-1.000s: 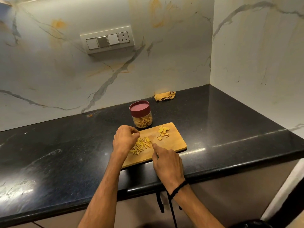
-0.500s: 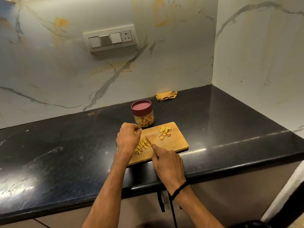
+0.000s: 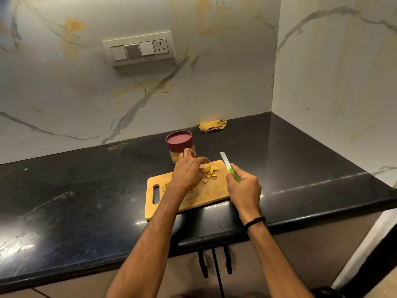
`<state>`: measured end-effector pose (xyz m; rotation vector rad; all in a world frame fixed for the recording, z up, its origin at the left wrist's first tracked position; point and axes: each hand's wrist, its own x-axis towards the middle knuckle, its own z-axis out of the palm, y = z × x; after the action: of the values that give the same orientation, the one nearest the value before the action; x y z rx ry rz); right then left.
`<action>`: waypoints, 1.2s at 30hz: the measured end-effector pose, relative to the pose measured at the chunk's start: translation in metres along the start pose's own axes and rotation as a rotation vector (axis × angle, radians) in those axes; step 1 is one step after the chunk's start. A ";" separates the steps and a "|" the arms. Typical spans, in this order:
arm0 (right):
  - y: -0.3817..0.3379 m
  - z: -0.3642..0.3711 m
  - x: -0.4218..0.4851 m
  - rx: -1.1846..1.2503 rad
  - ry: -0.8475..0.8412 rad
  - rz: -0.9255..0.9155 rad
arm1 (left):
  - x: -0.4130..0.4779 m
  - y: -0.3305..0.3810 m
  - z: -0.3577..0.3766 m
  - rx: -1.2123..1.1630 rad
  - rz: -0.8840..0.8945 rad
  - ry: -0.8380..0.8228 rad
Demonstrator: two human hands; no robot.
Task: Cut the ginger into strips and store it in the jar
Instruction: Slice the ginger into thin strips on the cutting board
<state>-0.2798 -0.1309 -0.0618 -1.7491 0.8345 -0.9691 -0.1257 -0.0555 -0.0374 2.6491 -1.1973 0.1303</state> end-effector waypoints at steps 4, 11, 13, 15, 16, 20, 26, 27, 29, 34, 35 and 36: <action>0.004 0.002 0.000 0.004 -0.013 -0.002 | -0.001 0.001 0.002 -0.028 0.010 0.011; 0.006 0.001 -0.001 -0.004 -0.032 -0.006 | -0.011 -0.005 -0.009 -0.194 -0.084 0.085; 0.005 0.001 -0.002 -0.016 -0.038 -0.006 | -0.015 -0.011 -0.011 -0.226 -0.157 0.092; 0.003 0.002 -0.004 -0.037 -0.040 -0.017 | -0.020 -0.017 -0.011 -0.251 -0.238 0.103; 0.003 0.002 -0.005 -0.050 -0.043 -0.024 | -0.020 -0.018 -0.011 -0.279 -0.277 0.086; 0.002 0.003 -0.008 -0.127 -0.085 -0.048 | -0.021 -0.017 -0.011 -0.454 -0.342 -0.009; -0.002 0.001 -0.012 -0.236 -0.231 -0.116 | -0.015 -0.013 -0.005 -0.514 -0.360 -0.031; -0.002 0.001 -0.013 -0.249 -0.241 -0.127 | -0.013 -0.013 -0.004 -0.516 -0.367 -0.032; -0.003 0.000 -0.014 -0.268 -0.250 -0.146 | -0.011 -0.013 -0.001 -0.510 -0.370 -0.021; -0.001 0.001 -0.012 -0.303 -0.242 -0.149 | -0.009 -0.014 0.002 -0.533 -0.365 0.008; -0.001 0.002 -0.012 -0.308 -0.242 -0.150 | -0.009 -0.014 0.002 -0.540 -0.361 0.014; -0.001 0.002 -0.012 -0.310 -0.240 -0.151 | -0.009 -0.014 0.002 -0.546 -0.354 0.024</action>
<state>-0.2834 -0.1197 -0.0648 -2.1718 0.7332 -0.7327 -0.1208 -0.0404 -0.0439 2.3052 -0.6190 -0.1976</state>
